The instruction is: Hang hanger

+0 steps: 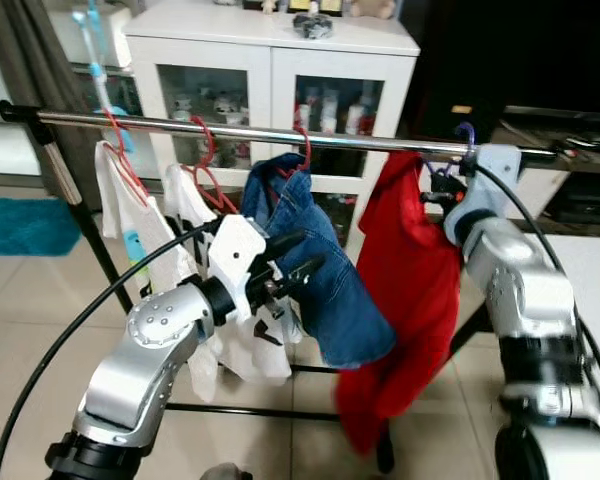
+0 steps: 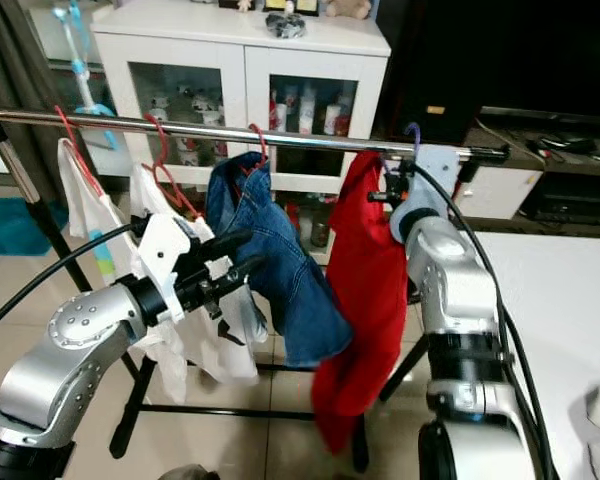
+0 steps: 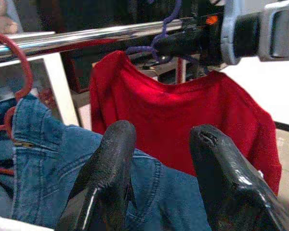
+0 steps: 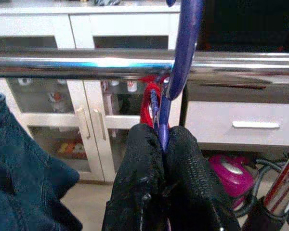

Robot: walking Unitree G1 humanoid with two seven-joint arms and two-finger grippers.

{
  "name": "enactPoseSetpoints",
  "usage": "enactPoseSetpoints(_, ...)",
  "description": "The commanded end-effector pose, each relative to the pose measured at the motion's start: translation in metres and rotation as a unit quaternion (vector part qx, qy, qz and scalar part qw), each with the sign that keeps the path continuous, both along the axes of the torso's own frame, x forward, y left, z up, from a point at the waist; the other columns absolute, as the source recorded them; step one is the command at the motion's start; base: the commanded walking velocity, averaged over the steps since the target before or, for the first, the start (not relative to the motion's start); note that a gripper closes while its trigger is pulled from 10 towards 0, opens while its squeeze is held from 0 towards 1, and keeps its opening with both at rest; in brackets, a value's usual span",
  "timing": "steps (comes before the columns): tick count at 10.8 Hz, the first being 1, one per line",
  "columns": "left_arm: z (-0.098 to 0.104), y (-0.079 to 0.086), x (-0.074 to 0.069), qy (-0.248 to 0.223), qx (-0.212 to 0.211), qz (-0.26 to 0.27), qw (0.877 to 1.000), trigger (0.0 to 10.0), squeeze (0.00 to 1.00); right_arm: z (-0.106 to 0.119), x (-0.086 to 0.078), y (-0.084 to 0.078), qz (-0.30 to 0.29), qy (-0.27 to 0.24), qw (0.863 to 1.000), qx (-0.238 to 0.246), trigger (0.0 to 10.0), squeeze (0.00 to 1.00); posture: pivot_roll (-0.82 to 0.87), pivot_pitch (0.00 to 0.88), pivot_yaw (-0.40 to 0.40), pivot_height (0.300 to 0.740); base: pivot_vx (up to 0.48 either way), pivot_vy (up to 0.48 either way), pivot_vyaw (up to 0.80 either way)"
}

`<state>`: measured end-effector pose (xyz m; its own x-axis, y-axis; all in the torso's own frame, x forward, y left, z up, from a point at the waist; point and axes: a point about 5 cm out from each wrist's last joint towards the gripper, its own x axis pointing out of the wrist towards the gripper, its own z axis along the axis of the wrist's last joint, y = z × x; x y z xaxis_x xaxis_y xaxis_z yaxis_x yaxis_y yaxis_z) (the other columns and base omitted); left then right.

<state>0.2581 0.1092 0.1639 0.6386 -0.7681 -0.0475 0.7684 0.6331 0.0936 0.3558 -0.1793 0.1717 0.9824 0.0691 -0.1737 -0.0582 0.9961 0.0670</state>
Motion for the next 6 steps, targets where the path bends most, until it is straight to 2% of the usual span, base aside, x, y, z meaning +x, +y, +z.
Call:
enactPoseSetpoints(1,0.004,-0.003,-0.002,-0.004,0.001,-0.013,1.000,10.0,0.00,0.007,0.006,0.000,0.016,-0.006,1.000,-0.015,10.0,0.00,0.06,0.000,-0.045,0.740,0.000,0.000,0.00)
enactPoseSetpoints(3,0.003,-0.004,-0.003,-0.001,0.004,-0.019,1.000,10.0,0.00,0.007,0.013,0.004,0.046,0.005,0.998,-0.031,10.0,0.00,0.06,0.001,-0.042,0.740,0.000,0.000,0.00)
enactPoseSetpoints(5,0.005,-0.002,0.000,-0.009,0.006,-0.004,1.000,10.0,0.00,0.010,0.018,0.004,0.050,0.003,0.998,-0.033,10.0,0.00,0.07,0.002,-0.046,0.740,0.000,0.000,0.00)
enactPoseSetpoints(6,0.003,0.004,0.010,-0.020,0.014,0.064,0.998,10.0,0.00,0.011,0.016,0.001,0.040,-0.012,0.999,-0.022,10.0,0.00,0.07,0.005,-0.049,0.740,0.000,0.000,0.00)
